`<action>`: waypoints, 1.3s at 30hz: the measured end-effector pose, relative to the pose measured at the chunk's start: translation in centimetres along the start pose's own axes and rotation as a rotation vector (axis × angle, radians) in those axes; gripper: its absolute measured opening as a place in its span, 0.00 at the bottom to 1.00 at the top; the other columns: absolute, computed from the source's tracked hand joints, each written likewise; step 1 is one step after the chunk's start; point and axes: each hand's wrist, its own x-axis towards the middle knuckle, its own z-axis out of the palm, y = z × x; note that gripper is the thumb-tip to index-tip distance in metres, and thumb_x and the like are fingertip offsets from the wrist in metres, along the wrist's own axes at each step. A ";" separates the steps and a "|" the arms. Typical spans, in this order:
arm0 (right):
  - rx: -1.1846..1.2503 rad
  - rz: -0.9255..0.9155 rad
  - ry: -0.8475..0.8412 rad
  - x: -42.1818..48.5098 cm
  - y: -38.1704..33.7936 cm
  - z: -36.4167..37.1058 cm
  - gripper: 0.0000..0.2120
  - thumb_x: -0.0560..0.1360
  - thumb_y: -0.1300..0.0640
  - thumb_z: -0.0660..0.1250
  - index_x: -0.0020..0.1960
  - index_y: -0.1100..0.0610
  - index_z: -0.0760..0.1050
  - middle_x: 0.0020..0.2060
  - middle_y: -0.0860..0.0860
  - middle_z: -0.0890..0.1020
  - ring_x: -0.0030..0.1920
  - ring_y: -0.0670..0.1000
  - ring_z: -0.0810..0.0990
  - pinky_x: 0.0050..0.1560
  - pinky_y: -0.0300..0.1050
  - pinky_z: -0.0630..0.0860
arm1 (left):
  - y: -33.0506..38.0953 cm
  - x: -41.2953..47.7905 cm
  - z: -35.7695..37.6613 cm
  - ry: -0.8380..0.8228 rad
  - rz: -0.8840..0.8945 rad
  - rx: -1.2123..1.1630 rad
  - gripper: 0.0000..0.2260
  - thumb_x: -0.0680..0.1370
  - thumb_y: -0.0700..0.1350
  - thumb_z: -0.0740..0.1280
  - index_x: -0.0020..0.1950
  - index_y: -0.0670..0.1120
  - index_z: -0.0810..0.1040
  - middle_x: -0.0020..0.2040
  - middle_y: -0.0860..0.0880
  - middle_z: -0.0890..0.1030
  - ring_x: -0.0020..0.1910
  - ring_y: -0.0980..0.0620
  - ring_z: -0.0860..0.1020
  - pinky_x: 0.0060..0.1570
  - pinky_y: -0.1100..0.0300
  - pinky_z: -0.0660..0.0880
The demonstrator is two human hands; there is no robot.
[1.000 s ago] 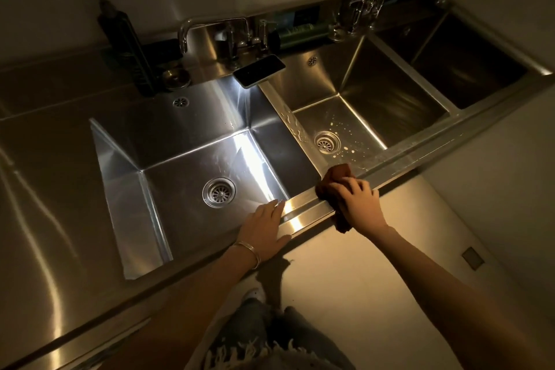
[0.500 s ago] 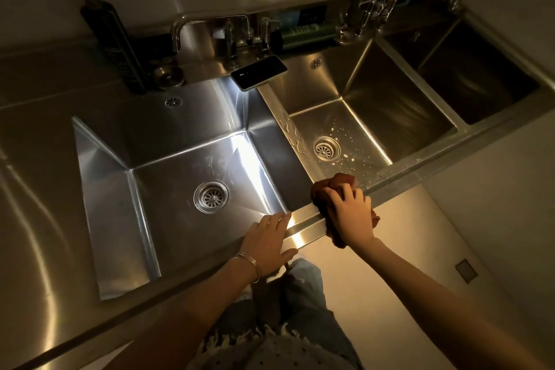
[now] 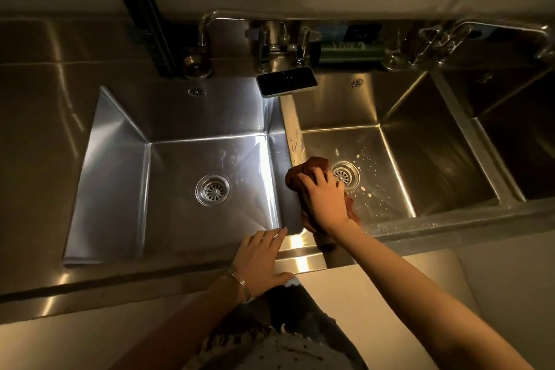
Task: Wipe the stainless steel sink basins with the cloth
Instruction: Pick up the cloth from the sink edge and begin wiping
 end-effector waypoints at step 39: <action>0.147 -0.162 -0.022 16.7 1.5 -2.3 0.20 0.80 0.49 0.57 0.72 0.50 0.64 0.74 0.56 0.59 0.70 0.67 0.57 0.65 0.69 0.59 | 1.5 -0.6 1.6 0.308 -0.107 -0.051 0.40 0.64 0.69 0.67 0.68 0.46 0.70 0.58 0.49 0.77 0.54 0.50 0.77 0.58 0.56 0.73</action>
